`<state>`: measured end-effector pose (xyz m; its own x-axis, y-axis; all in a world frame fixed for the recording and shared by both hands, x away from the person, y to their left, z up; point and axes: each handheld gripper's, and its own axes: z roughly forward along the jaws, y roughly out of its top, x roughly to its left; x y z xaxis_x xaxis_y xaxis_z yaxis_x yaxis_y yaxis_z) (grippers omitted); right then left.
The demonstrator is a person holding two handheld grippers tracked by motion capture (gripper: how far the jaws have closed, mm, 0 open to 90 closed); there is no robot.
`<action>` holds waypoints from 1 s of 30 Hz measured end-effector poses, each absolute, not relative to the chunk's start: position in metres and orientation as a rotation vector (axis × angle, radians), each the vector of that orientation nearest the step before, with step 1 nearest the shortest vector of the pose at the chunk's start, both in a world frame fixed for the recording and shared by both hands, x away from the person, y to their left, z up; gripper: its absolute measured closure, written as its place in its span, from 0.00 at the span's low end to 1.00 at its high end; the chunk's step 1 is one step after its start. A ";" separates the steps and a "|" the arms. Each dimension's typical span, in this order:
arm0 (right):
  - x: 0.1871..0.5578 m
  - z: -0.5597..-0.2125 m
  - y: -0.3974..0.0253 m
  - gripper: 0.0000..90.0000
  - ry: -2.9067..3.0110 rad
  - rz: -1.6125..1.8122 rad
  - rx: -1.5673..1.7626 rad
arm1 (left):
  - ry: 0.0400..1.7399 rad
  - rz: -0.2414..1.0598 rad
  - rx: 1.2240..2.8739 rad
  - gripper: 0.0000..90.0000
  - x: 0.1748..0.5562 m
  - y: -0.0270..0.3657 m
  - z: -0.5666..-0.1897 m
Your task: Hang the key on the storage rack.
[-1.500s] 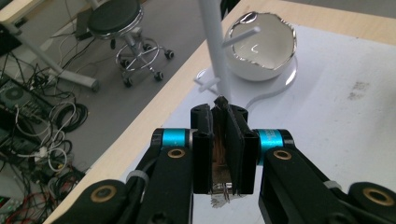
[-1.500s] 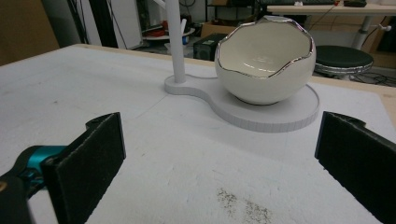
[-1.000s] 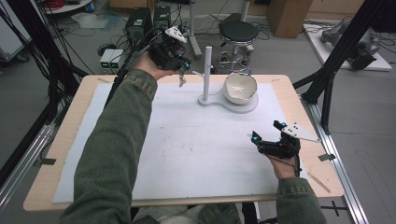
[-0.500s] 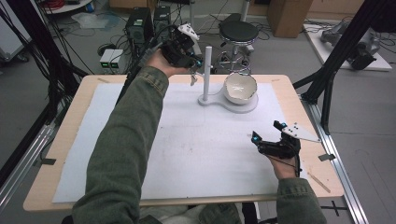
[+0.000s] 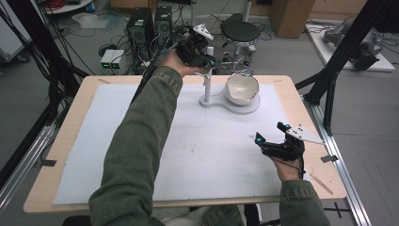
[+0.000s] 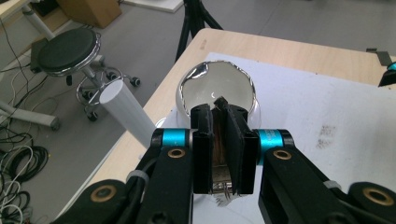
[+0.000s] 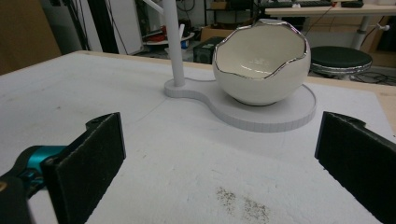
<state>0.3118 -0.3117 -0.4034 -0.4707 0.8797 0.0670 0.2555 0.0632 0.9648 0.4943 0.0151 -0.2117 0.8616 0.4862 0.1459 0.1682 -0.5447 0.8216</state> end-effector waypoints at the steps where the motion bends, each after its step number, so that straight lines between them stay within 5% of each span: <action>1: 0.312 -0.403 -0.312 0.01 1.783 1.433 1.131 | 0.469 0.448 2.125 0.90 0.495 0.014 -0.212; 30: 0.311 -0.403 -0.312 0.01 1.798 1.416 1.105 | 0.543 0.518 2.014 0.93 0.521 0.003 -0.228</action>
